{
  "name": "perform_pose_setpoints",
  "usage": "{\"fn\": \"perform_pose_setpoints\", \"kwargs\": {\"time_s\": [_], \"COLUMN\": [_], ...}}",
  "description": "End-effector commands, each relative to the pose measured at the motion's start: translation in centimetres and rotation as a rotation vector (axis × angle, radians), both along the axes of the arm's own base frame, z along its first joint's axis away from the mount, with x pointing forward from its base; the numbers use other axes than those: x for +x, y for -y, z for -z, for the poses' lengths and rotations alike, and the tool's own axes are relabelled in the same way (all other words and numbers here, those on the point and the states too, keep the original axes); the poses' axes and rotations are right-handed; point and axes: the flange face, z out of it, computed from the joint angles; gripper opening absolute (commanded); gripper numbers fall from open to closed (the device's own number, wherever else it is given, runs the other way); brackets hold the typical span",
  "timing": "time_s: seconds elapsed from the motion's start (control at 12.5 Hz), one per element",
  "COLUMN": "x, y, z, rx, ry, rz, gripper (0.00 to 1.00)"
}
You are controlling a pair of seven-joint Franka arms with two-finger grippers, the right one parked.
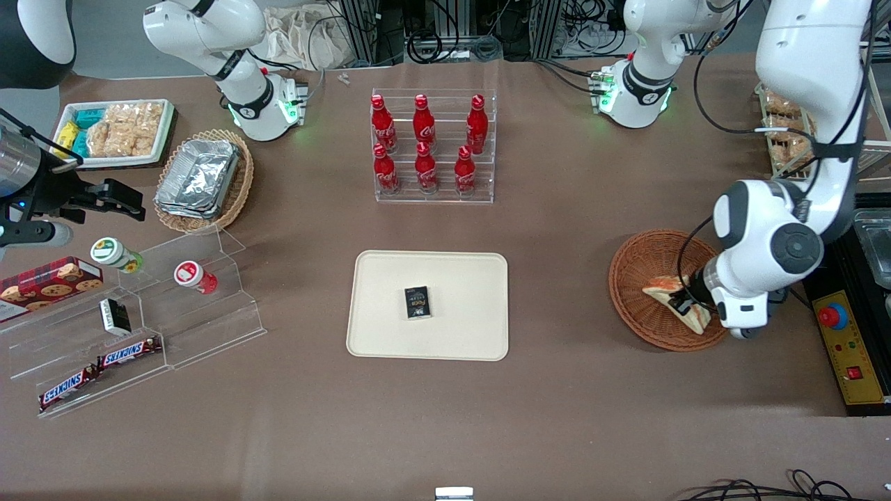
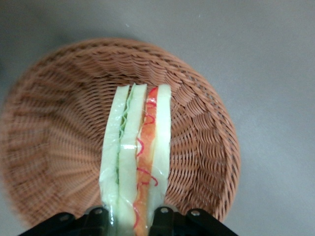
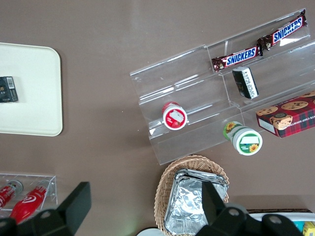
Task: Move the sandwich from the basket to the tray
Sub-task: 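Carry the sandwich with the left gripper over to the cream tray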
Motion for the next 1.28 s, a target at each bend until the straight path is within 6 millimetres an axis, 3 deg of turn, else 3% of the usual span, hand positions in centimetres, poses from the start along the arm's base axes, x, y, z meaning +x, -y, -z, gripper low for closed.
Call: {"fn": "perform_pose_setpoints", "kwargs": {"time_s": [0.0, 0.16, 0.24, 0.4, 0.56, 0.8, 1.04, 1.2], "x": [2.0, 2.2, 2.2, 2.6, 3.5, 1.7, 2.2, 1.9], "y": [1.9, 5.1, 7.6, 12.6, 18.2, 27.8, 34.6, 37.2], "z": [-10.3, -16.9, -18.6, -20.6, -21.0, -15.7, -8.1, -3.1], "rx": [0.013, -0.009, -0.03, -0.102, -0.194, -0.189, -0.224, -0.226], "ry": [-0.076, -0.082, -0.056, 0.006, 0.044, -0.014, 0.045, 0.043], "rz": [0.085, 0.14, 0.203, 0.447, 0.582, 0.709, 0.711, 0.728], "gripper": [0.0, 0.0, 0.0, 0.0, 0.0, 0.0, 0.0, 0.0]}}
